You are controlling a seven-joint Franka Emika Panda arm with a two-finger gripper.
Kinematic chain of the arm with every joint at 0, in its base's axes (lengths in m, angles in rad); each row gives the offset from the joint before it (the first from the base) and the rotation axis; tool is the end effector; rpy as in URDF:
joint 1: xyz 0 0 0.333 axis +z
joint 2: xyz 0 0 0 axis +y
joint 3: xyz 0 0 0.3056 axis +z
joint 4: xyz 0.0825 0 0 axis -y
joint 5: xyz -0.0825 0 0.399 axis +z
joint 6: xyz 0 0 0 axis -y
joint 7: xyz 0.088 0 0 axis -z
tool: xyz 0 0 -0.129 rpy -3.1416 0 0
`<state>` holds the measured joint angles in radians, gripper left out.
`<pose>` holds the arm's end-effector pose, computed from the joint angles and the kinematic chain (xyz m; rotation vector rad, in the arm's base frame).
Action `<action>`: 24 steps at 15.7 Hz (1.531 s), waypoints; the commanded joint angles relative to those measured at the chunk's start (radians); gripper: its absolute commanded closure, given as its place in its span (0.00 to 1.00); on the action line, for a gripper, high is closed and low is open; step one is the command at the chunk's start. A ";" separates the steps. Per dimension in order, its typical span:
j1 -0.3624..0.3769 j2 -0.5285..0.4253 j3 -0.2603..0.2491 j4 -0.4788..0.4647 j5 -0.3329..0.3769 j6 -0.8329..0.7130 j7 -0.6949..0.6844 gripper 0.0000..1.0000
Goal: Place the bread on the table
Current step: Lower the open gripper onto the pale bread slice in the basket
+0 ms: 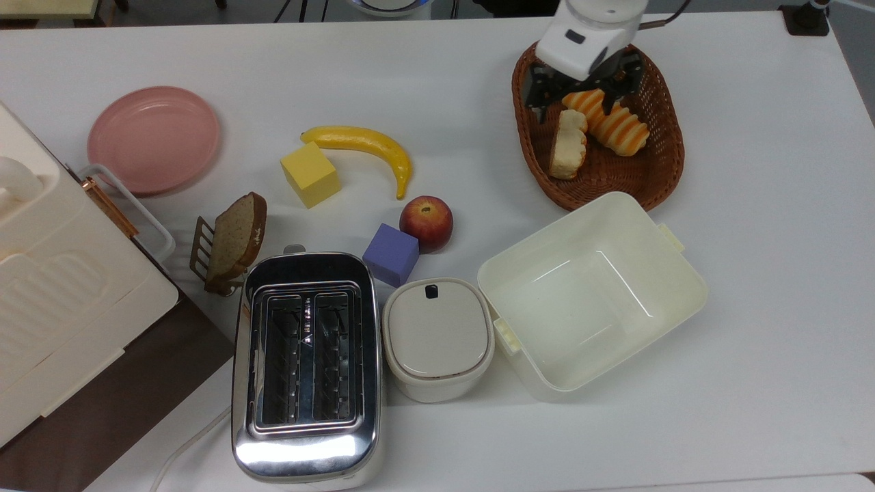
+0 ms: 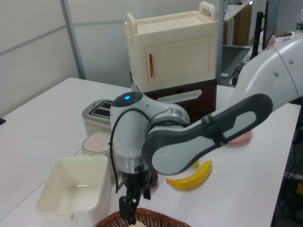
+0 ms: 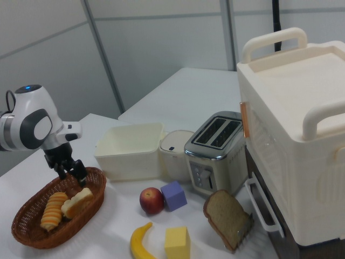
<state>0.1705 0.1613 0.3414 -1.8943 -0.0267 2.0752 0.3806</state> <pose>0.5371 0.2934 0.3866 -3.0942 -0.2154 -0.0206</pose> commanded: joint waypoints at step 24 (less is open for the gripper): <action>-0.014 0.072 0.039 -0.069 -0.077 0.092 0.072 0.00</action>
<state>0.1664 0.2388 0.3803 -1.9411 -0.0746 2.1368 0.4272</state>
